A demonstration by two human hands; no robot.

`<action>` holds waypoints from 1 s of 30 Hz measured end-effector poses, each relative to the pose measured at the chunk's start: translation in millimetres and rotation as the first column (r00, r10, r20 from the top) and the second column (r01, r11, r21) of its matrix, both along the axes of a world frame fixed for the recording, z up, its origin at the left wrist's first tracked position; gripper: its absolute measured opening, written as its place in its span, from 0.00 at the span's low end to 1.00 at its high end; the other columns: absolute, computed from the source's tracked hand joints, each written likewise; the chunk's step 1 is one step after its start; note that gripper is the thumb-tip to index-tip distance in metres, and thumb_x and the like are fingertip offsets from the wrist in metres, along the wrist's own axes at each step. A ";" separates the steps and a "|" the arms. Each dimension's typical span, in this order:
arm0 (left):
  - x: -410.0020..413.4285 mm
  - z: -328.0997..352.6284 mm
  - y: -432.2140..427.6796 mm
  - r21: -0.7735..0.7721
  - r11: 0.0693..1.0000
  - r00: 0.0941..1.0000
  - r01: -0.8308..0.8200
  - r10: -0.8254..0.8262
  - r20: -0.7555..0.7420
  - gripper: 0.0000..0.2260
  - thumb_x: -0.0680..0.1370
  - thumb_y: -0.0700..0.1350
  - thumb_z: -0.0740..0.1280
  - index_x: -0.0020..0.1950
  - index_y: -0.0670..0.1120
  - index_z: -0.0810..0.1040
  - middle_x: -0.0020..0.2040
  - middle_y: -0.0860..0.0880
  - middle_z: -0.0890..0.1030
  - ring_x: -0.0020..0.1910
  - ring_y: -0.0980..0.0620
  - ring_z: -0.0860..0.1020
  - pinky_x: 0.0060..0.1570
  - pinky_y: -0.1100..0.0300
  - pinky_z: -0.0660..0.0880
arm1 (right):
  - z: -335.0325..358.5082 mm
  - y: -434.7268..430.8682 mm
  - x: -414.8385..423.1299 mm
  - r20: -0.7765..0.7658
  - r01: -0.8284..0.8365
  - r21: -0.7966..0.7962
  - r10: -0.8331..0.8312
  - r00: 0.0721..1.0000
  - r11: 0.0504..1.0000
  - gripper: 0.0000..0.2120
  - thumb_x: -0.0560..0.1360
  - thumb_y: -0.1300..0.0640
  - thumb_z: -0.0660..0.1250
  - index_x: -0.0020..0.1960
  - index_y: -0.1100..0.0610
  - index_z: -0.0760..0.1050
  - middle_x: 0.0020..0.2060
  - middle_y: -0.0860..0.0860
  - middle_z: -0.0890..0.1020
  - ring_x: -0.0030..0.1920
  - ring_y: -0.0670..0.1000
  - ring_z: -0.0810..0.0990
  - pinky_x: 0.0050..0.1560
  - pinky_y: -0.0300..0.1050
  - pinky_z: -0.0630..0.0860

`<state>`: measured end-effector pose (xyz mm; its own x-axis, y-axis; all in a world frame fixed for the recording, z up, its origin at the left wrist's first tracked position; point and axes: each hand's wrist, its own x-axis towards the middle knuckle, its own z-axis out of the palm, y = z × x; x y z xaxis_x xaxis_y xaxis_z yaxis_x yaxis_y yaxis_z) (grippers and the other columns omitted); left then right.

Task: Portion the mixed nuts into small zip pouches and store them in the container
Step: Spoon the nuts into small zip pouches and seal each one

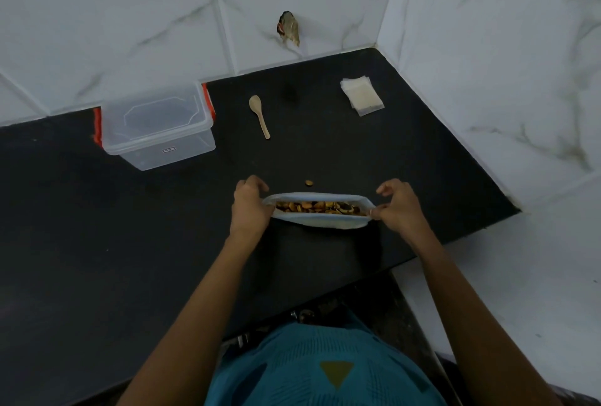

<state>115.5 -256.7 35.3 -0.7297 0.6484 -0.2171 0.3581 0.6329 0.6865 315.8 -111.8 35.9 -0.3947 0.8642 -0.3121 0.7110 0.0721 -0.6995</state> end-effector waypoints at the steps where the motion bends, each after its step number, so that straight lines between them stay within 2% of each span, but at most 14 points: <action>1: -0.9 0.8 1.7 -0.014 1.000 1.000 0.005 -0.004 0.006 0.15 0.73 0.34 0.68 0.58 0.43 0.71 0.61 0.44 0.69 0.49 0.54 0.70 0.48 0.64 0.70 | 0.4 1.8 0.2 0.010 -0.003 0.001 0.003 1.000 1.000 0.17 0.67 0.69 0.71 0.53 0.58 0.71 0.57 0.55 0.69 0.52 0.52 0.74 0.45 0.39 0.71; 5: 0.9 1.6 0.2 -0.063 0.993 0.992 0.101 -0.105 -0.068 0.12 0.74 0.39 0.68 0.56 0.44 0.72 0.58 0.45 0.71 0.51 0.51 0.73 0.48 0.59 0.72 | -2.1 -1.8 -3.5 -0.033 -0.062 0.022 0.062 0.997 0.998 0.14 0.69 0.65 0.71 0.49 0.56 0.70 0.52 0.51 0.69 0.48 0.47 0.74 0.46 0.39 0.71; 9: 3.4 1.3 -3.9 0.041 0.984 0.966 0.173 -0.162 -0.203 0.08 0.76 0.42 0.66 0.55 0.43 0.75 0.56 0.46 0.73 0.49 0.55 0.72 0.45 0.63 0.70 | -12.6 -8.8 -6.7 -0.110 -0.091 0.127 0.105 0.988 0.988 0.09 0.72 0.67 0.68 0.51 0.59 0.73 0.50 0.53 0.74 0.50 0.47 0.74 0.47 0.37 0.72; 13: -2.6 1.1 -3.2 0.102 0.954 0.948 0.283 -0.262 -0.182 0.11 0.77 0.40 0.64 0.60 0.43 0.74 0.55 0.46 0.77 0.48 0.57 0.74 0.46 0.65 0.71 | -16.2 -2.1 -7.5 -0.134 -0.123 0.109 0.138 0.981 0.986 0.10 0.74 0.66 0.64 0.54 0.59 0.76 0.48 0.52 0.78 0.49 0.45 0.76 0.44 0.31 0.71; 17: -14.1 -2.3 4.0 -0.010 0.926 0.913 0.377 -0.373 -0.166 0.10 0.79 0.40 0.61 0.58 0.41 0.77 0.56 0.44 0.76 0.52 0.51 0.75 0.49 0.64 0.69 | -17.8 4.6 -11.5 -0.113 -0.158 0.087 0.167 0.979 0.984 0.08 0.76 0.63 0.63 0.54 0.58 0.77 0.47 0.48 0.78 0.49 0.44 0.75 0.46 0.33 0.70; 22: -22.2 -8.1 11.9 0.020 0.935 0.935 0.355 -0.355 0.018 0.09 0.80 0.39 0.59 0.55 0.41 0.77 0.54 0.42 0.78 0.49 0.53 0.74 0.46 0.62 0.69 | -20.2 9.0 -17.5 -0.132 -0.148 0.001 0.147 0.980 0.989 0.10 0.76 0.65 0.62 0.56 0.57 0.73 0.47 0.50 0.77 0.50 0.46 0.75 0.48 0.38 0.69; 24: -23.5 -7.6 12.9 0.078 0.955 0.941 0.285 -0.295 0.168 0.09 0.79 0.39 0.60 0.59 0.41 0.73 0.52 0.43 0.78 0.50 0.50 0.75 0.45 0.62 0.70 | -20.7 11.4 -19.7 -0.147 -0.102 -0.090 0.088 0.985 0.991 0.11 0.76 0.65 0.63 0.57 0.57 0.72 0.46 0.52 0.77 0.49 0.47 0.75 0.48 0.40 0.69; 26: -23.7 -6.9 12.6 0.128 0.976 0.904 0.178 -0.214 0.371 0.15 0.79 0.40 0.61 0.65 0.44 0.66 0.47 0.45 0.78 0.51 0.48 0.75 0.45 0.60 0.71 | -22.4 14.2 -20.3 -0.164 -0.057 -0.198 0.024 0.986 0.978 0.10 0.76 0.64 0.63 0.55 0.56 0.72 0.47 0.52 0.77 0.50 0.48 0.75 0.49 0.42 0.70; 27: -23.7 -7.1 12.5 0.134 0.982 0.880 0.135 -0.181 0.439 0.17 0.79 0.40 0.61 0.67 0.45 0.64 0.47 0.46 0.77 0.52 0.49 0.75 0.47 0.60 0.70 | -24.3 15.9 -20.0 -0.179 -0.038 -0.262 -0.010 0.984 0.964 0.09 0.76 0.64 0.63 0.53 0.55 0.73 0.48 0.52 0.76 0.51 0.49 0.75 0.50 0.43 0.71; 30: -23.9 -13.0 13.5 0.141 0.990 0.818 0.018 -0.095 0.567 0.19 0.79 0.40 0.60 0.69 0.47 0.62 0.60 0.42 0.73 0.56 0.48 0.73 0.50 0.58 0.71 | -29.0 18.9 -20.5 -0.254 0.011 -0.469 -0.147 0.956 0.883 0.09 0.76 0.67 0.61 0.48 0.55 0.74 0.48 0.53 0.76 0.49 0.50 0.76 0.50 0.43 0.74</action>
